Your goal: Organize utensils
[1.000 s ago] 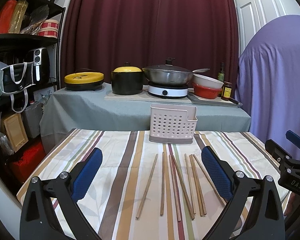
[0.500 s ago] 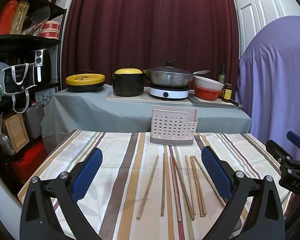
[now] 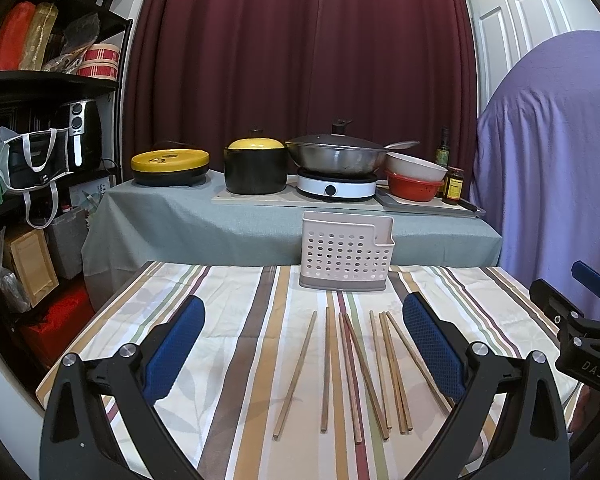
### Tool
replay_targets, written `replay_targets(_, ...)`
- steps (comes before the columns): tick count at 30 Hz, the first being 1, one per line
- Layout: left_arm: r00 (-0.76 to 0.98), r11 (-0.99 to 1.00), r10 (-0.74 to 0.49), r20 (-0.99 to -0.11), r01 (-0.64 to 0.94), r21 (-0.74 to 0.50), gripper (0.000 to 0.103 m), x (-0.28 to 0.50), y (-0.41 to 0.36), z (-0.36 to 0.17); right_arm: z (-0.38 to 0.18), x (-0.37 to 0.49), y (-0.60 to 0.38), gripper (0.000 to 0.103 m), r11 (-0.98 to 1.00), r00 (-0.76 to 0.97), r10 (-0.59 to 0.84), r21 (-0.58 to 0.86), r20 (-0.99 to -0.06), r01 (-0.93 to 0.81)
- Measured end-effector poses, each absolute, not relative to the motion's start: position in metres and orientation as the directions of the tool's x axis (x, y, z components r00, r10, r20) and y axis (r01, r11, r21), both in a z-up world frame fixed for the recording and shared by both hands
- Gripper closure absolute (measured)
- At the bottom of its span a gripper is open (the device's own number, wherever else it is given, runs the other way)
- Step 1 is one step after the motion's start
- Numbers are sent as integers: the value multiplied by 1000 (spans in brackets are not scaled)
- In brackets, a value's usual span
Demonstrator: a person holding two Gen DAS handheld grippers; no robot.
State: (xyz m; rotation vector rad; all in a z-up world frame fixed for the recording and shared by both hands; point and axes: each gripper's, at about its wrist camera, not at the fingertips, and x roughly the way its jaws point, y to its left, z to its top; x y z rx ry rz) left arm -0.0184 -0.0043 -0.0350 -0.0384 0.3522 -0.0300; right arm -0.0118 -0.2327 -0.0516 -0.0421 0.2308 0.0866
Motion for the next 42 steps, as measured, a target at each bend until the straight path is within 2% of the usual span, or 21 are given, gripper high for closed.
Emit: replay_targets(42,938,999,-39,-344,27,-40,6,-19,-9,-33,-52,-13,-233,4,995,971,81,-30,-227,-90)
